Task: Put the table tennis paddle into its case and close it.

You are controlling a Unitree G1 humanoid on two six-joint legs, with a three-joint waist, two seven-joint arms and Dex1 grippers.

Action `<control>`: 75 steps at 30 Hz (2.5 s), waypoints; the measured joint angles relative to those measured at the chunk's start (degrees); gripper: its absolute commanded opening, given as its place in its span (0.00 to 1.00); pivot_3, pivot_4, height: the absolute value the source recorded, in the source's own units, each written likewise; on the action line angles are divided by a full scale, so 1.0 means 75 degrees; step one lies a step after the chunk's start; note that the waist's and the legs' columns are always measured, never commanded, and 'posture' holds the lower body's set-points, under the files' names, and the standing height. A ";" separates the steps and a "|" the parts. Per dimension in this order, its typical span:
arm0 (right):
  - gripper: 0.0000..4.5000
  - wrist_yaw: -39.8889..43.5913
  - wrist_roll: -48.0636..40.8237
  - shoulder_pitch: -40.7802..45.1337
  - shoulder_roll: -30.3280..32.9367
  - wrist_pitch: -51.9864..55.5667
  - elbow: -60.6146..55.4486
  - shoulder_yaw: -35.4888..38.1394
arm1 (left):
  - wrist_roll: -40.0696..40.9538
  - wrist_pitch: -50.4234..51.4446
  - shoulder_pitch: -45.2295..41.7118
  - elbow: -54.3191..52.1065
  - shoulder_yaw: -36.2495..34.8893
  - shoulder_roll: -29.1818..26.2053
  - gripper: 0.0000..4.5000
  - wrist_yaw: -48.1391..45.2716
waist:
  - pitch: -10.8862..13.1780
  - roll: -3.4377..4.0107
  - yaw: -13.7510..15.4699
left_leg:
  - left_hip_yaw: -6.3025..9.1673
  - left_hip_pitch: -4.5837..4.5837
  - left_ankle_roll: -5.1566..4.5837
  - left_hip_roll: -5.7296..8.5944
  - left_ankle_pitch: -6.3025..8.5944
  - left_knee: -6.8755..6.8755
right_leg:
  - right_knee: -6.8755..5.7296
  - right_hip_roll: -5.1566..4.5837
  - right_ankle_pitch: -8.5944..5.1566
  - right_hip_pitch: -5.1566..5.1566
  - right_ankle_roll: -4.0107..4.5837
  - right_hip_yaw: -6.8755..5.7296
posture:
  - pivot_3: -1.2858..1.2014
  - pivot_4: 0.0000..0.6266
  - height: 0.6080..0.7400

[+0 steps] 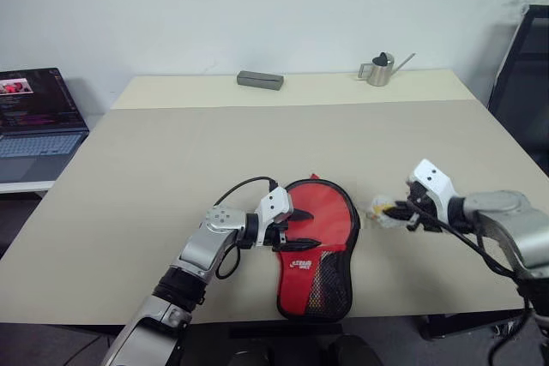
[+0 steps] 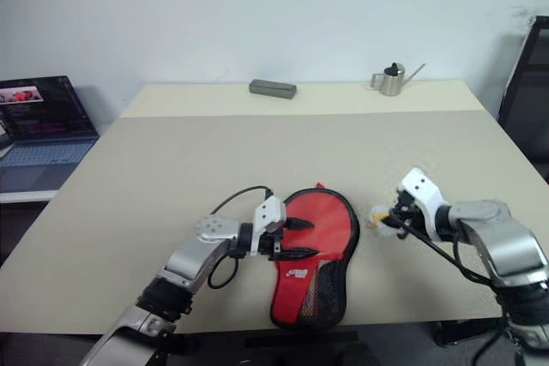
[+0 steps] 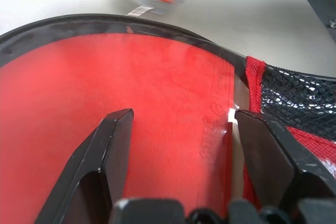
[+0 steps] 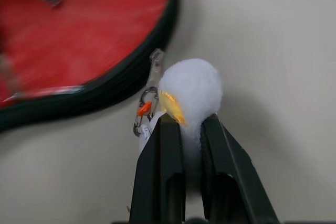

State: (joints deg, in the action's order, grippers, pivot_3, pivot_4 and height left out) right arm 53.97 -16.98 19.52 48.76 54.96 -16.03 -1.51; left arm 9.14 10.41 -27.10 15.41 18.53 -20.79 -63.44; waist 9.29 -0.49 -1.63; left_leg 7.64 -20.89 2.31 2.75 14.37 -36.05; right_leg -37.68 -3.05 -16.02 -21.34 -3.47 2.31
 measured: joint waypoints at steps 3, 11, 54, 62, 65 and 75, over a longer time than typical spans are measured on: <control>0.00 0.0124 -0.0340 -0.0438 0.0306 0.0237 -0.0502 0.0131 | -0.0006 -0.0038 -0.0058 0.0088 0.0016 0.0044 0.75 0.0000 | -0.0003 -0.0004 0.0012 | -0.0002 0.0000 0.0000 0.0000 0.0000 0.0000 | 0.0004 0.0000 -0.0001 0.0004 -0.0002 -0.0002 | 0.52 0.24 1.00; 0.00 0.0785 -0.1279 -0.2006 0.1347 0.0106 -0.1990 0.0497 | -0.0014 -0.0112 -0.0119 0.0139 0.0126 0.0140 0.75 -0.0035 | -0.0006 -0.0004 0.0094 | 0.0001 -0.0010 -0.0003 0.0000 0.0005 0.0006 | 0.0054 -0.0001 -0.0004 0.0023 -0.0012 -0.0028 | 0.52 0.24 1.00; 0.92 0.0721 -0.3459 -0.2277 0.1935 0.0611 -0.2186 0.1511 | -0.0092 -0.0144 -0.0288 0.0385 0.0155 0.0413 0.75 0.0037 | -0.0035 -0.0045 0.0401 | 0.0001 -0.0003 -0.0042 0.0013 0.0097 -0.0010 | 0.0104 -0.0019 -0.0044 0.0056 -0.0058 -0.0008 | 0.52 0.24 1.00; 0.99 -0.0758 -0.3527 -0.0109 0.0274 0.0905 -0.0848 0.1412 | -0.0071 -0.0108 -0.0276 0.0359 0.0067 0.0389 0.75 0.0032 | -0.0036 -0.0051 0.0363 | -0.0003 -0.0003 -0.0041 0.0012 0.0095 -0.0013 | 0.0100 -0.0018 -0.0040 0.0049 -0.0054 0.0001 | 0.52 0.24 1.00; 0.99 -0.1334 -0.3060 0.0643 -0.0323 0.0747 -0.0146 0.0978 | 0.0211 0.0265 -0.0247 0.0132 -0.0120 0.0371 0.75 -0.0082 | -0.0032 -0.0058 0.0335 | 0.0001 -0.0020 -0.0041 0.0007 0.0095 -0.0006 | 0.0095 -0.0014 -0.0023 0.0023 -0.0023 -0.0002 | 0.52 0.24 1.00; 0.99 -0.1345 -0.1869 0.1425 -0.1711 -0.0448 0.1599 -0.0388 | 0.1175 0.1742 -0.0297 -0.0650 -0.0935 -0.0206 0.75 -0.0224 | -0.0019 -0.0055 0.0129 | -0.0008 -0.0160 -0.0011 0.0007 0.0077 -0.0015 | 0.0076 -0.0014 -0.0012 -0.0131 -0.0004 0.0006 | 0.52 0.24 1.00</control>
State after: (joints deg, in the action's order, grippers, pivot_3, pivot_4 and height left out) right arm 43.88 -31.00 30.21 35.93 51.60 -4.03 -4.42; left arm 17.95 23.48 -29.32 10.54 11.52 -22.34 -65.12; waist 9.15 -0.91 -0.67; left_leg 7.58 -22.09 2.23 2.80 14.95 -36.17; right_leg -37.11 -3.15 -16.11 -22.32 -3.49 2.35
